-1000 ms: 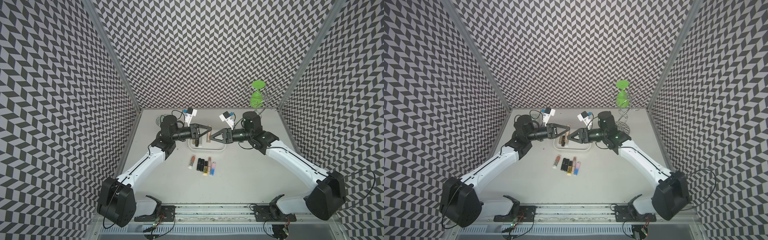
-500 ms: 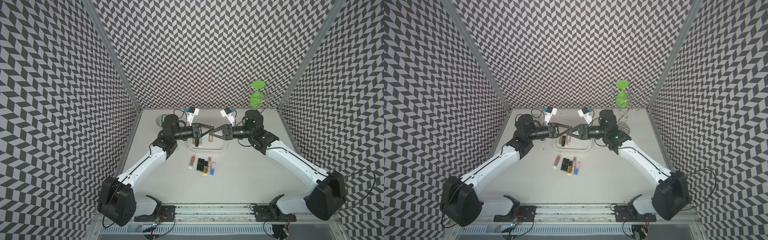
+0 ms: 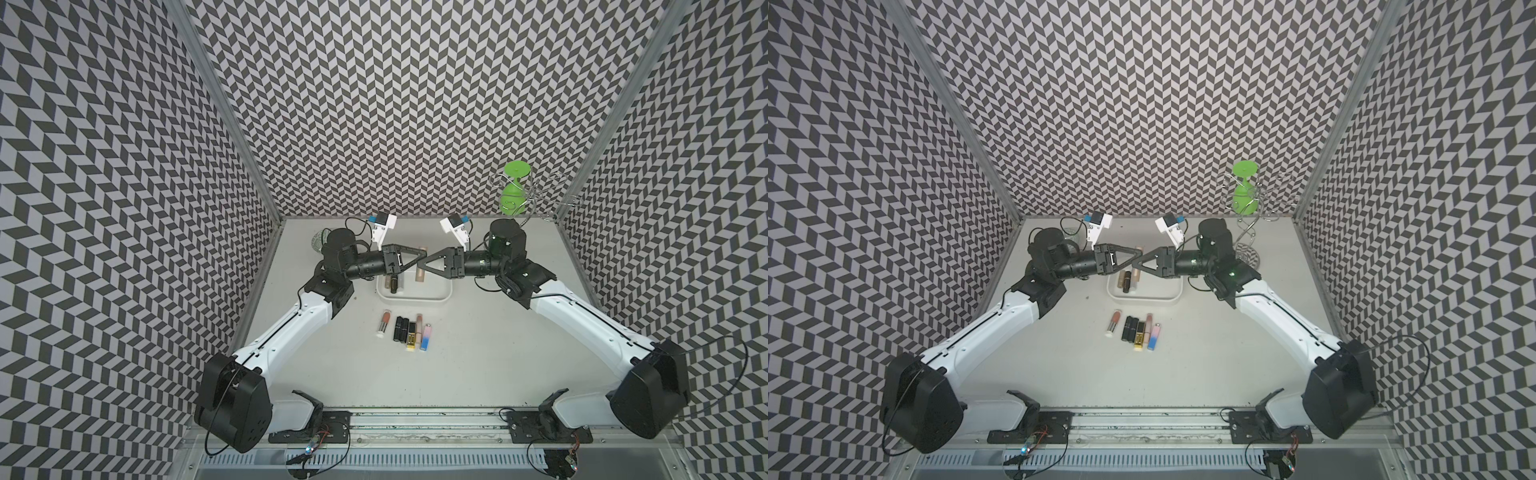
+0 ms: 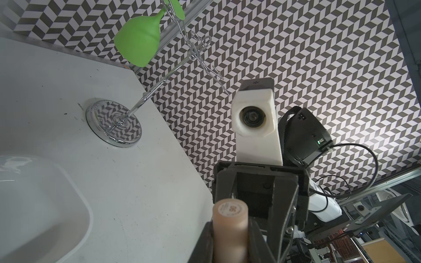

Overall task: Put the lipstick into the storage box
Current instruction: Pick up the lipstick at the center of the board, then place the lipstick in the storage box.

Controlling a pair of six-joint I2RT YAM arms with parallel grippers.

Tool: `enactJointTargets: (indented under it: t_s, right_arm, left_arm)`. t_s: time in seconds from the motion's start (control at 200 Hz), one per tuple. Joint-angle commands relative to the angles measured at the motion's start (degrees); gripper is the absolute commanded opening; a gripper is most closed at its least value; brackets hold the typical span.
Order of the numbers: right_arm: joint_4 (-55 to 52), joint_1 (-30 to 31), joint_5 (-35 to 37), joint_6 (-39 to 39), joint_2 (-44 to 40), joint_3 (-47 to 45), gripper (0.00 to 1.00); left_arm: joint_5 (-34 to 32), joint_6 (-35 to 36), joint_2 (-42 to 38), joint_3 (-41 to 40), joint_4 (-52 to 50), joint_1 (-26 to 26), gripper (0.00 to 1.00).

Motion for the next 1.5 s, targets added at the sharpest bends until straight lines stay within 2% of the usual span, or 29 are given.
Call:
enactJointTargets:
  t_s: [0.0, 0.15, 0.305, 0.401, 0.661, 0.756, 0.846, 0.976, 1.132, 1.217, 1.347, 1.497]
  right_arm:
    - [3.37, 2.88, 0.12, 0.15, 1.37, -0.01, 0.26]
    - [2.64, 2.91, 0.63, -0.48, 0.95, -0.2, 0.19]
    - [1.31, 2.84, 1.69, -1.56, 0.49, -0.36, 0.18]
    - [0.65, 2.83, 2.41, -2.07, 0.43, -0.43, 0.17]
    - [0.91, 2.8, 3.5, -2.01, 1.21, -0.62, 0.16]
    - [0.33, 2.66, 3.98, -2.54, 1.69, -0.53, 0.16]
    - [-3.04, 2.33, 5.85, -4.5, 2.4, -0.03, 0.16]
    - [-11.28, 0.81, 11.26, -8.39, 4.13, 2.07, 0.16]
    - [-22.65, -0.22, 20.53, -14.12, 9.9, 7.53, 0.16]
    - [-27.08, -0.64, 23.84, -16.99, 14.71, 10.67, 0.16]
    - [-33.32, -1.07, 27.19, -21.31, 23.76, 17.36, 0.16]
    - [-34.33, -1.11, 27.96, -22.91, 31.06, 22.47, 0.16]
  left_arm:
    - [-0.25, 0.61, -0.13, 1.19, 0.98, -1.83, 0.2]
    - [0.01, 0.79, -0.2, 1.19, 0.8, -1.87, 0.23]
    - [-0.45, 1.9, -0.31, 1.23, -0.7, -1.66, 0.43]
    - [-0.81, 2.48, -0.44, 1.33, -1.54, -1.26, 0.5]
    - [-0.55, 3.13, -0.4, 1.07, -2.83, 0.17, 0.51]
    - [-0.55, 3.54, -1.07, 1.05, -3.86, 2.17, 0.56]
    - [-0.78, 3.84, -2.16, 0.85, -5.1, 4.98, 0.56]
    - [-5.26, 7.31, -4.43, 0.81, -13.58, 7.71, 0.58]
    - [-16.93, 15.41, -6.65, 1.65, -30.73, 9.0, 0.58]
    - [-21.36, 18.84, -7.95, 1.44, -36.5, 9.59, 0.58]
    - [-23.39, 21.92, -9.53, 0.29, -40.63, 9.72, 0.58]
    - [-24.89, 24.79, -10.43, -2.18, -43.68, 9.72, 0.58]
